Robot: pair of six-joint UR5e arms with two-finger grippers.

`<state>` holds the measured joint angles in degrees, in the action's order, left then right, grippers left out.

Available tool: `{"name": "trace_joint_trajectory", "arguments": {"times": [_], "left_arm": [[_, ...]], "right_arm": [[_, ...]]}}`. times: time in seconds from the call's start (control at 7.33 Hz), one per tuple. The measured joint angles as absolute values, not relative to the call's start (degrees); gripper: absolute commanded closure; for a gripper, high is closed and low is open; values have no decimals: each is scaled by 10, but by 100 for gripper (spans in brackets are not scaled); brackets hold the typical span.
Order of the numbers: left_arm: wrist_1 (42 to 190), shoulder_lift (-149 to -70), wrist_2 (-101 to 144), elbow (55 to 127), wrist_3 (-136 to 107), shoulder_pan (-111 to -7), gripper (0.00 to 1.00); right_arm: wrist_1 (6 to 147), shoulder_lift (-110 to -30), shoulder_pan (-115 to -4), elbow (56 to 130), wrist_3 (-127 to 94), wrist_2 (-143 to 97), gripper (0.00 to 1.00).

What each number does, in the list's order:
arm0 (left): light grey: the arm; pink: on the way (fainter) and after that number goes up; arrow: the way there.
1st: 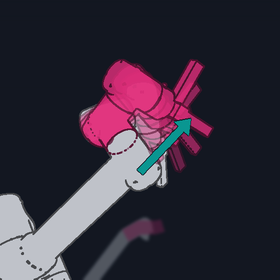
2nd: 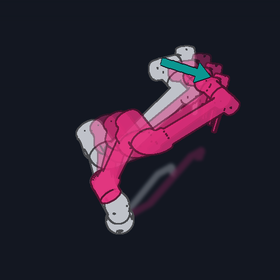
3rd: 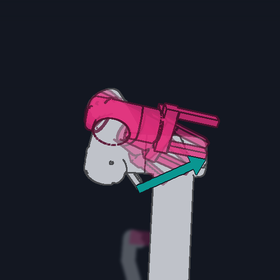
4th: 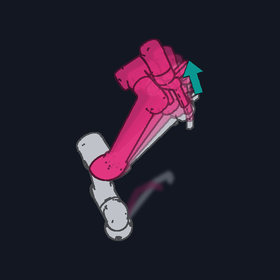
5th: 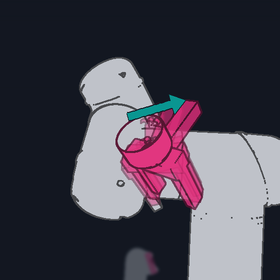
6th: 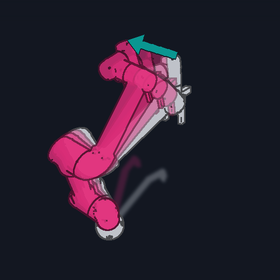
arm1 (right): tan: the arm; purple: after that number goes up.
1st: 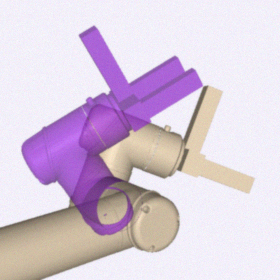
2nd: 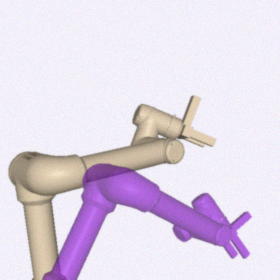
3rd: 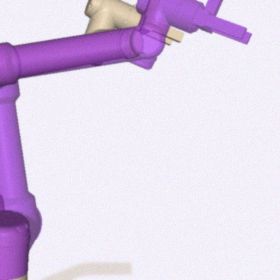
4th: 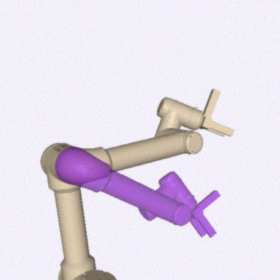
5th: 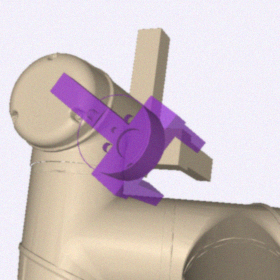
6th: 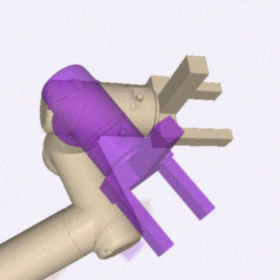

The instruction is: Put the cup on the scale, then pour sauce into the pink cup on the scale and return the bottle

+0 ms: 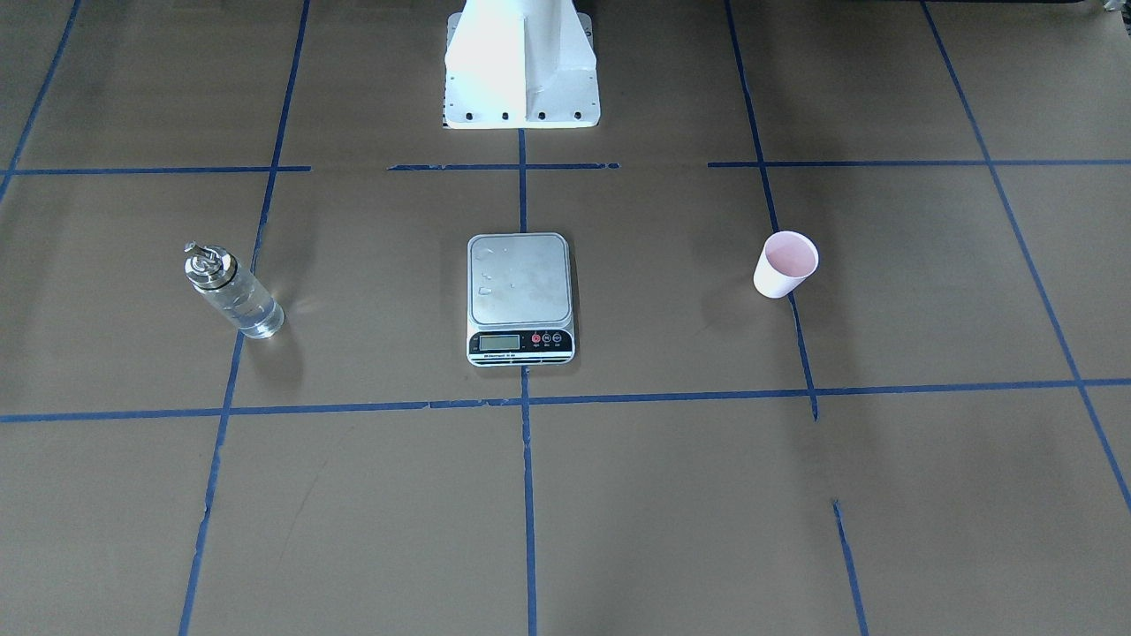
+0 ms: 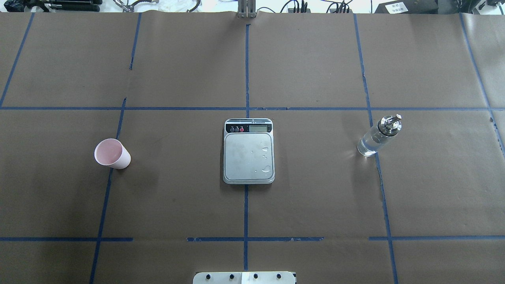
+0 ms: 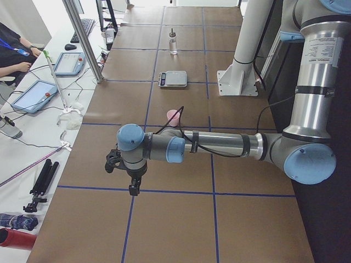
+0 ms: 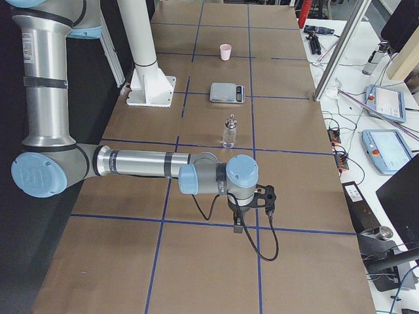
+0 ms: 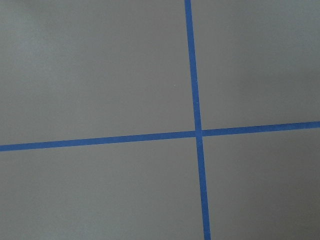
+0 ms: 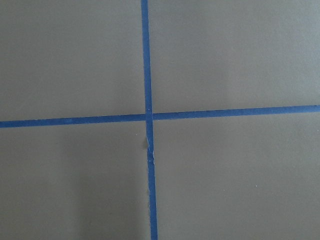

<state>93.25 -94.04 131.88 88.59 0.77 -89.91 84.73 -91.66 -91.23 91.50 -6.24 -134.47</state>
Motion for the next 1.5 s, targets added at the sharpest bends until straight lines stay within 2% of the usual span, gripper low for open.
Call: {"name": "trace_joint_trajectory", "arguments": {"times": [0.55, 0.96, 1.5], "left_arm": [[933, -943, 1319, 890, 6, -899, 0], [929, -971, 1319, 940, 2, -892, 0], [930, -1030, 1239, 1053, -13, -722, 0]], "right_arm": [[846, -918, -912, 917, -62, -1344, 0], [846, -916, -912, 918, -63, -1346, 0], [846, -913, -912, 923, -64, -1349, 0]]}}
